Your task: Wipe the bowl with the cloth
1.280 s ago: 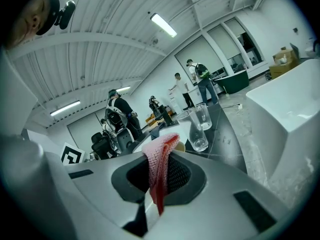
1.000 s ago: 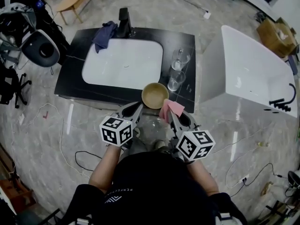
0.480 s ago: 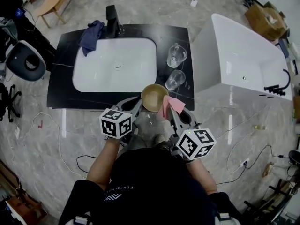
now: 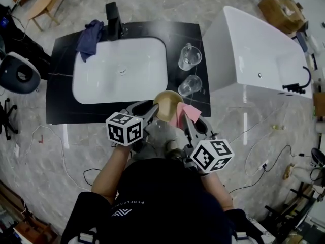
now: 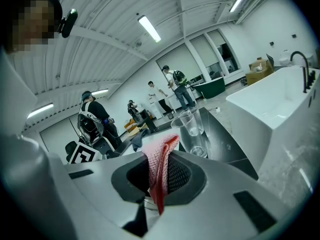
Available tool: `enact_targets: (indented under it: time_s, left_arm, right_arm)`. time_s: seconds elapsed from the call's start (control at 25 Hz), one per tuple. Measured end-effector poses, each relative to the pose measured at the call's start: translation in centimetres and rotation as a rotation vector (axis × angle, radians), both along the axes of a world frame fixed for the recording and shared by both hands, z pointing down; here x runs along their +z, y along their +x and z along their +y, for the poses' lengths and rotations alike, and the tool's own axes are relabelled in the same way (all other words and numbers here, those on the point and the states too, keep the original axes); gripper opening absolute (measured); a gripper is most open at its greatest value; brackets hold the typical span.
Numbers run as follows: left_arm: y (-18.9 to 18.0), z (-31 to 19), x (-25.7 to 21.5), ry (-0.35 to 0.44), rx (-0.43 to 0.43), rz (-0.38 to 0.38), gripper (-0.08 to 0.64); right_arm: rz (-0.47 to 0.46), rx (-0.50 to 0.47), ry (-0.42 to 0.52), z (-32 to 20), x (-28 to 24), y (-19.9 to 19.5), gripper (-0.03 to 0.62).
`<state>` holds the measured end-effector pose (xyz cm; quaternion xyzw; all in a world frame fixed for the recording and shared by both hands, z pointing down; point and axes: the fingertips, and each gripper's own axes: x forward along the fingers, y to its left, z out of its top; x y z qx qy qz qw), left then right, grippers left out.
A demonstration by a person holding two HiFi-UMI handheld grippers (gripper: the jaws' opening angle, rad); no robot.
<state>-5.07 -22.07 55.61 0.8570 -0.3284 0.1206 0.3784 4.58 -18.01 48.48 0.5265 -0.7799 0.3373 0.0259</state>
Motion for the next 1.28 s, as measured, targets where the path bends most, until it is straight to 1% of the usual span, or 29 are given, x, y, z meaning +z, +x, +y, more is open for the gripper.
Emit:
enact_targets:
  time_s: [0.24, 0.48, 0.6, 0.76, 0.84, 1.0, 1.12, 1.28]
  left_arm:
    - [0.8, -0.3, 1.5, -0.049, 0.045, -0.033, 0.114]
    - [1.4, -0.9, 1.9, -0.061, 0.069, -0.058, 0.114]
    - [1.4, -1.1, 2.0, -0.066, 0.081, -0.078, 0.088]
    - [1.2, -1.4, 1.9, -0.052, 0.081, -0.084, 0.040]
    - [1.0, -1.5, 2.0, -0.049, 0.083, -0.087, 0.035]
    - [0.4, -1.7, 2.2, -0.035, 0.085, -0.119, 0.023]
    - [0.0, -2.0, 2.0, -0.018, 0.067, -0.130, 0.021]
    - [-0.3, -2.6, 1.1, 0.007, 0.038, -0.122, 0.021]
  right_arm:
    - [0.008, 0.026, -0.015, 0.0, 0.3, 0.0, 0.043]
    - [0.015, 0.048, -0.032, -0.1, 0.7, 0.1, 0.043]
    - [0.021, 0.050, -0.042, -0.2, 0.9, -0.1, 0.043]
    - [0.019, 0.054, -0.054, -0.4, 1.3, -0.5, 0.043]
    - [0.019, 0.056, -0.056, -0.5, 1.5, -0.6, 0.043]
    - [0.016, 0.058, -0.055, -0.8, 1.6, -0.8, 0.043]
    - [0.014, 0.061, -0.050, -0.9, 1.6, -0.9, 0.043]
    - [0.010, 0.062, -0.039, -1.0, 1.3, -0.9, 0.043]
